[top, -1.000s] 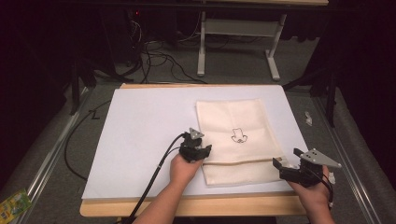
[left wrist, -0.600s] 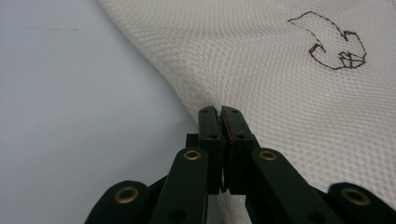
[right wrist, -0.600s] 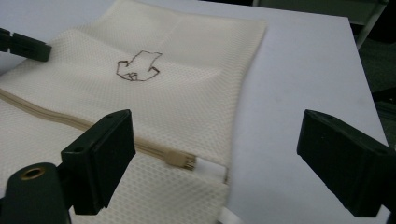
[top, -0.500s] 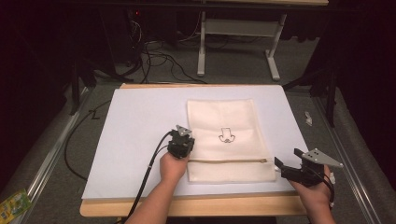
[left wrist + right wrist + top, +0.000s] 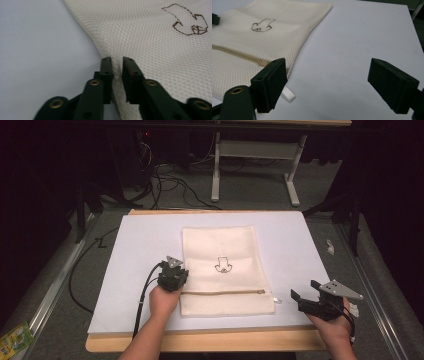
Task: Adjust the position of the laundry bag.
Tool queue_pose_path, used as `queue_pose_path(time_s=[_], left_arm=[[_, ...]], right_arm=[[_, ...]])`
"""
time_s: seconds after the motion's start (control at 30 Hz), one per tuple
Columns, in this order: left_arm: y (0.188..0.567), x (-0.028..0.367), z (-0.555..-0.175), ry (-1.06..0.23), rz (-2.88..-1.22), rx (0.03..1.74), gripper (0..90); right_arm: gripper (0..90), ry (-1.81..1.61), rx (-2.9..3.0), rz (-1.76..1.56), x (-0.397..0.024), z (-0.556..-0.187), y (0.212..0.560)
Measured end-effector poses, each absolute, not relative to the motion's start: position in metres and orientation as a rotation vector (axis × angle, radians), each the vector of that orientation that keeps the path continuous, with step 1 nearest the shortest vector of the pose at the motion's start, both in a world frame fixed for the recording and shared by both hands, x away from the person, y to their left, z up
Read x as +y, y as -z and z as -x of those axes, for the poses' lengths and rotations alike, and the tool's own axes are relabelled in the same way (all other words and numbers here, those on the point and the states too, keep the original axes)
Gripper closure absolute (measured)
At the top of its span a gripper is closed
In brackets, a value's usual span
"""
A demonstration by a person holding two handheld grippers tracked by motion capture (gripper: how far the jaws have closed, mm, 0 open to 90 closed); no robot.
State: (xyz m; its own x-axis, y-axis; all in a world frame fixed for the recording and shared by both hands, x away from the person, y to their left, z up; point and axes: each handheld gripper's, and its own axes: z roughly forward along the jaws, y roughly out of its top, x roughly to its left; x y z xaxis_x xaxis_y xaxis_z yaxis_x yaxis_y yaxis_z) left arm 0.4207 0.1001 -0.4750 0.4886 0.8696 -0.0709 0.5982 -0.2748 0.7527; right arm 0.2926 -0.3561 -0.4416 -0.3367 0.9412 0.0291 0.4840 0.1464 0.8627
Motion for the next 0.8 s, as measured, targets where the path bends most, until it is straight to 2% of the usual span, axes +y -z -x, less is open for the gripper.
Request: queue_pose_path(time_s=[0.13, 0.3, 0.4, 0.47, 0.7, 0.8], left_arm=[[0.464, 0.114, -0.407, -0.451, -1.982, 1.151, 51.3], [0.451, 0.126, -0.368, -0.474, -2.032, 1.038, 38.1], [0.451, 0.137, -0.346, -0.472, -1.983, 1.017, 33.4], [0.453, 0.146, -0.338, -0.408, -1.92, 1.042, 32.3], [0.449, 0.155, -0.339, -0.405, -1.855, 1.047, 30.2], [0.45, 0.153, -0.34, -0.404, -1.86, 1.038, 30.0]], right_arm=[[17.9, -1.135, 1.893, -1.353, -0.356, -0.292, 0.44], [27.3, -1.16, 1.945, -1.348, -0.353, -0.293, 0.443], [31.3, -1.155, 1.967, -1.348, -0.348, -0.295, 0.445], [32.0, -1.147, 1.976, -1.339, -0.344, -0.295, 0.445], [37.9, -1.168, 1.997, -1.341, -0.327, -0.306, 0.437], [46.5, -1.148, 1.998, -1.337, -0.316, -0.323, 0.428]])
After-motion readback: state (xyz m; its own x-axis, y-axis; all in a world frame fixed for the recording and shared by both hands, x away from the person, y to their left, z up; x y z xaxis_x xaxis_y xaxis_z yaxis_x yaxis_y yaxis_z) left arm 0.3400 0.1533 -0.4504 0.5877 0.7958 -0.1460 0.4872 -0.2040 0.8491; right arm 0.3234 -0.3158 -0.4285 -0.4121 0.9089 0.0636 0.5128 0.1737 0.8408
